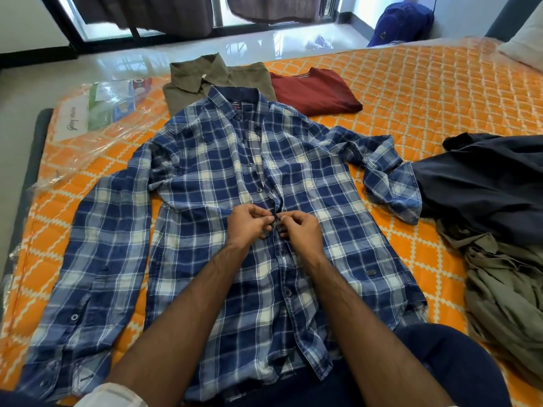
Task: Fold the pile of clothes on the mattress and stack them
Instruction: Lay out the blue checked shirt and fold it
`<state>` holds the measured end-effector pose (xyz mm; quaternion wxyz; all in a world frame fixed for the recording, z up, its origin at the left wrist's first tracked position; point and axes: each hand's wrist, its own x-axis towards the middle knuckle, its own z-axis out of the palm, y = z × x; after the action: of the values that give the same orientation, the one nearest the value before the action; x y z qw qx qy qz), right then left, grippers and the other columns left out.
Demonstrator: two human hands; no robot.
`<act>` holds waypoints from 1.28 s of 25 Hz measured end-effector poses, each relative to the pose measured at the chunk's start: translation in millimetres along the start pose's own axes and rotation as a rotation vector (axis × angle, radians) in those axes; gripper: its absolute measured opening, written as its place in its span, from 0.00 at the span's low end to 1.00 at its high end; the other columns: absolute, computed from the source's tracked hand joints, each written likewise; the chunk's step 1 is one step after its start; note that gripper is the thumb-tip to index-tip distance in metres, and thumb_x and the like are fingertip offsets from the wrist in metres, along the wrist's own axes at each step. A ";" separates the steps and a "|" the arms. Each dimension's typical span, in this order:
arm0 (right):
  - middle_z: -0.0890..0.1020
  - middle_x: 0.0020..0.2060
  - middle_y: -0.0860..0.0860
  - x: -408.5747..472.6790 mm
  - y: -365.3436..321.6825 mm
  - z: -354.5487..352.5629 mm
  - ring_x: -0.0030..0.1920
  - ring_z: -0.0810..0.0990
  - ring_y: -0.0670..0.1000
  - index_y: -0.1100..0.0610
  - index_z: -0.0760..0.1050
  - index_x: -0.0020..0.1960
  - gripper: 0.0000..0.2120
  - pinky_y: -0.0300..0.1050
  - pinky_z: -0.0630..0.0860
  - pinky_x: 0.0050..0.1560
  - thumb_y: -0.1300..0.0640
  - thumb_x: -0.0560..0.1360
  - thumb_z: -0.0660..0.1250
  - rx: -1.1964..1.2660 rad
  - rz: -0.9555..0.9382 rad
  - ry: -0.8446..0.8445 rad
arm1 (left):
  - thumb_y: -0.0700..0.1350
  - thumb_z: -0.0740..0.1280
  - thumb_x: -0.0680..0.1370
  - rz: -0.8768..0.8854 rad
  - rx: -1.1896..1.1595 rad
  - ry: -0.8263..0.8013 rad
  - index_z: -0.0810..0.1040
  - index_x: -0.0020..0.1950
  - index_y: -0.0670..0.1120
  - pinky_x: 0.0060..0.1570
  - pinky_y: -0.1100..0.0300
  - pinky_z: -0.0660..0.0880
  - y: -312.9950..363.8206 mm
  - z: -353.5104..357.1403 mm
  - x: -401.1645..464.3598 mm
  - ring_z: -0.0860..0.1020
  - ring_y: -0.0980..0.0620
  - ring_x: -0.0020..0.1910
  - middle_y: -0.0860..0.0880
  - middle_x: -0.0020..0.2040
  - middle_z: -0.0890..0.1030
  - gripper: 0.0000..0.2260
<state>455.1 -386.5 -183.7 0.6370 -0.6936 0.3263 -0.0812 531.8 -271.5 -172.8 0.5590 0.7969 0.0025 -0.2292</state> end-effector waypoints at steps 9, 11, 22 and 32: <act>0.85 0.36 0.49 5.2 -4.7 4.6 0.37 0.85 0.48 0.54 0.82 0.43 0.05 0.43 0.82 0.37 0.53 0.73 0.76 -0.228 -0.031 0.021 | 0.38 0.73 0.77 0.038 -0.002 -0.016 0.80 0.48 0.41 0.31 0.62 0.79 -3.1 -0.6 -0.7 0.83 0.53 0.35 0.45 0.40 0.84 0.04; 0.86 0.37 0.49 8.2 -7.5 3.6 0.38 0.86 0.50 0.54 0.82 0.43 0.04 0.48 0.84 0.41 0.54 0.73 0.76 -0.246 0.000 -0.004 | 0.37 0.71 0.78 0.053 0.051 0.006 0.77 0.48 0.41 0.30 0.63 0.77 -4.5 2.3 -0.4 0.81 0.54 0.33 0.44 0.40 0.83 0.03; 0.80 0.37 0.54 28.9 -50.6 -20.2 0.35 0.77 0.49 0.62 0.76 0.46 0.10 0.42 0.77 0.34 0.61 0.83 0.60 -0.216 0.177 -0.292 | 0.36 0.71 0.77 0.217 0.372 -0.127 0.71 0.58 0.44 0.31 0.65 0.76 7.3 -24.5 10.2 0.80 0.53 0.35 0.48 0.40 0.79 0.13; 0.80 0.42 0.49 81.7 -71.4 38.3 0.42 0.81 0.52 0.54 0.76 0.47 0.08 0.50 0.81 0.48 0.54 0.73 0.75 -1.083 -0.269 -0.174 | 0.39 0.73 0.76 0.331 0.476 0.003 0.81 0.49 0.44 0.53 0.54 0.80 14.6 -21.9 82.0 0.80 0.52 0.48 0.46 0.49 0.81 0.04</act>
<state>563.5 -401.9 -148.3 0.1988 -0.9612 0.1763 0.0747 617.0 -278.1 -184.1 0.3860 0.8956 -0.1804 -0.1277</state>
